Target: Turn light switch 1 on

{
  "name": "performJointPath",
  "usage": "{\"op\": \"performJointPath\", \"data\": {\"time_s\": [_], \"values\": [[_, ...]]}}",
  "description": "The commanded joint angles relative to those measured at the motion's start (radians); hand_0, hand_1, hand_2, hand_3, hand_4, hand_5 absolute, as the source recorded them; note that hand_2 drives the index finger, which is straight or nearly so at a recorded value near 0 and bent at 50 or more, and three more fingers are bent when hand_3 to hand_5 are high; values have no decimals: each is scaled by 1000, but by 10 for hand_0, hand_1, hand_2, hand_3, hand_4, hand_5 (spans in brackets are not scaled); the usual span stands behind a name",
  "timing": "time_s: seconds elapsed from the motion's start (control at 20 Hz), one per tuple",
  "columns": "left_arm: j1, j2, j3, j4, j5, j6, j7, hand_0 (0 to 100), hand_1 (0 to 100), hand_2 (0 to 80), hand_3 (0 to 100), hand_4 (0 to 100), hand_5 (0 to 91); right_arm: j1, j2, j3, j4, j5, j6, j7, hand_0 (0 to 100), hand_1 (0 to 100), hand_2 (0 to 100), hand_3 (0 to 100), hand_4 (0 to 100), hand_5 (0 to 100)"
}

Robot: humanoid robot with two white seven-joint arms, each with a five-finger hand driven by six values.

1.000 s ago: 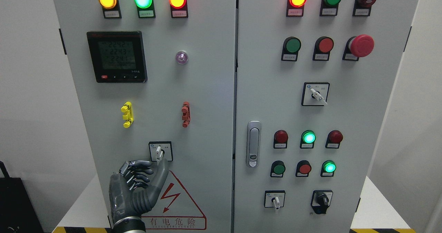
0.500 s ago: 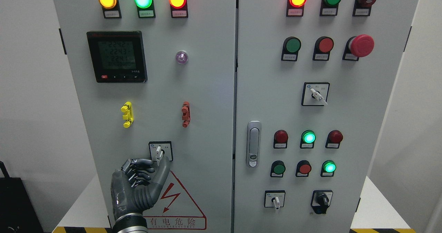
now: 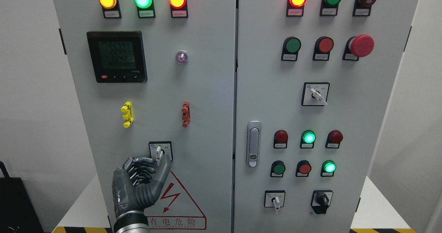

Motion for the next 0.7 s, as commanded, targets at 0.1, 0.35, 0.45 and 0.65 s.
{"op": "performJointPath", "data": {"time_s": [0.1,0.35,0.45,0.65], "values": [[-8,-8,-1,3,1,3,0,77,686,586,814,826,712,0,0,0,0,0,-1,1,55,0,0,0,0,0],[-8,-9,0,3,1,19,0,85,680,586,815,828,728,0,0,0,0,0,-1,1,54,0,0,0,0,0],[-8,-9,0,3,1,19,0,86,679,586,816,827,729,0,0,0,0,0,-1,-1,54,0,0,0,0,0],[-10,-9,0,3,-1,19,0,98,677,584,816,828,734,0,0,0,0,0,-1,1,55,0,0,0,0,0]]}}
